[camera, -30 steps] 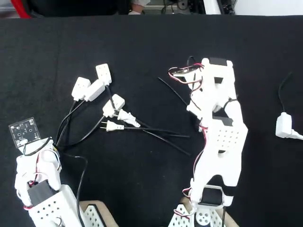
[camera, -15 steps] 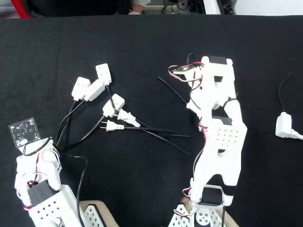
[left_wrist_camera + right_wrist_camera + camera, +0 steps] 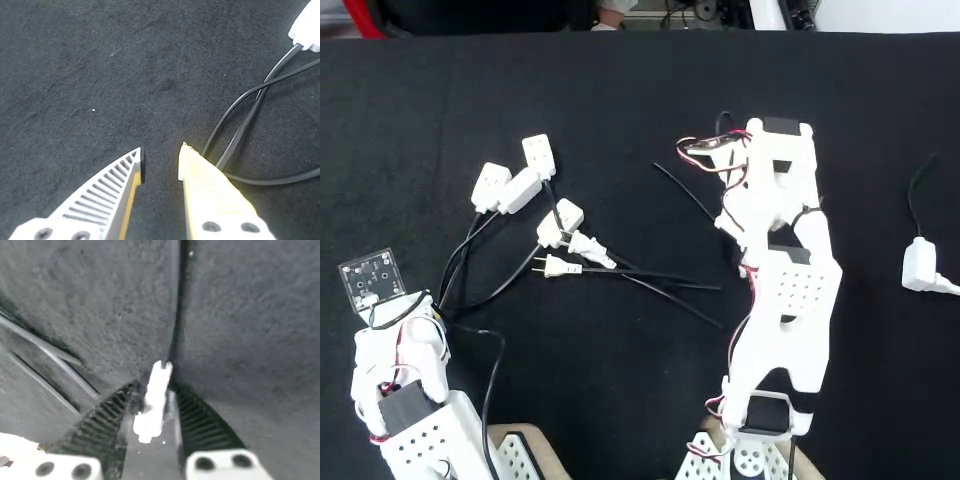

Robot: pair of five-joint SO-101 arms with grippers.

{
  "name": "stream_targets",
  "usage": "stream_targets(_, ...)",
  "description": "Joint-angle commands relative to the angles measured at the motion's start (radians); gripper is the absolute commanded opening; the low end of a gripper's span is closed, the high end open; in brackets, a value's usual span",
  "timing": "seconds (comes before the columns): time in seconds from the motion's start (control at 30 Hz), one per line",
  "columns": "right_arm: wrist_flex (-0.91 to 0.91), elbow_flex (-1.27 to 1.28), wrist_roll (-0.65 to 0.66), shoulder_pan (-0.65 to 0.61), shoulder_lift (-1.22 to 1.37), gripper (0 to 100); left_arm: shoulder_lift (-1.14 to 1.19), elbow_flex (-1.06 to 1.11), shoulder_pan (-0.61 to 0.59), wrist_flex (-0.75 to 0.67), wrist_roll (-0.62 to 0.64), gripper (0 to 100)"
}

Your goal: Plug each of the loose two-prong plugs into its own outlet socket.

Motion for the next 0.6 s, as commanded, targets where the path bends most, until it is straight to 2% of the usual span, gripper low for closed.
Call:
stream_targets(0.0, 0.029, -0.054, 0.0, -0.014, -0.008, 3.6, -0.003, 0.018, 0.012, -0.011, -0.009, 13)
stream_targets(0.4, 0.031, -0.054, -0.008, -0.014, -0.022, 1.1, -0.003, 0.018, 0.012, -0.011, -0.009, 13)
stream_targets(0.57, 0.028, 0.025, -0.008, -0.015, -0.143, 1.1, -0.003, 0.018, 0.013, -0.011, -0.009, 13)
